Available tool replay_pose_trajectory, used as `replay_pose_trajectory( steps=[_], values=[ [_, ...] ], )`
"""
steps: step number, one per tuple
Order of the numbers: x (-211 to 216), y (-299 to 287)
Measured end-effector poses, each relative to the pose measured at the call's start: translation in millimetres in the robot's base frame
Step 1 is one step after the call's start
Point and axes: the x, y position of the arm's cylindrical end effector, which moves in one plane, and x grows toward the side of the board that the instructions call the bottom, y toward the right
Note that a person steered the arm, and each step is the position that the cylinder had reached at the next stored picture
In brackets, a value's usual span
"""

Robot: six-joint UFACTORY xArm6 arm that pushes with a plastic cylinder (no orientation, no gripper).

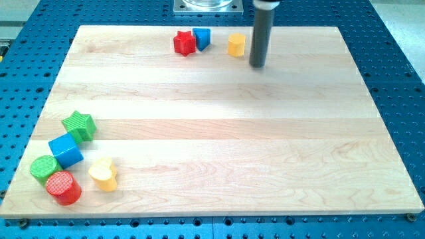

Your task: Slide the hexagon above the heart

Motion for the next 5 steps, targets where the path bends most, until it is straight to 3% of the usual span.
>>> replay_pose_trajectory(
  steps=[1, 2, 3, 4, 5],
  values=[
    [-56.0, -13.6],
    [-33.7, -50.7],
    [66.1, -90.5],
    [85.3, -100.1],
    [52.2, -69.0]
  ],
)
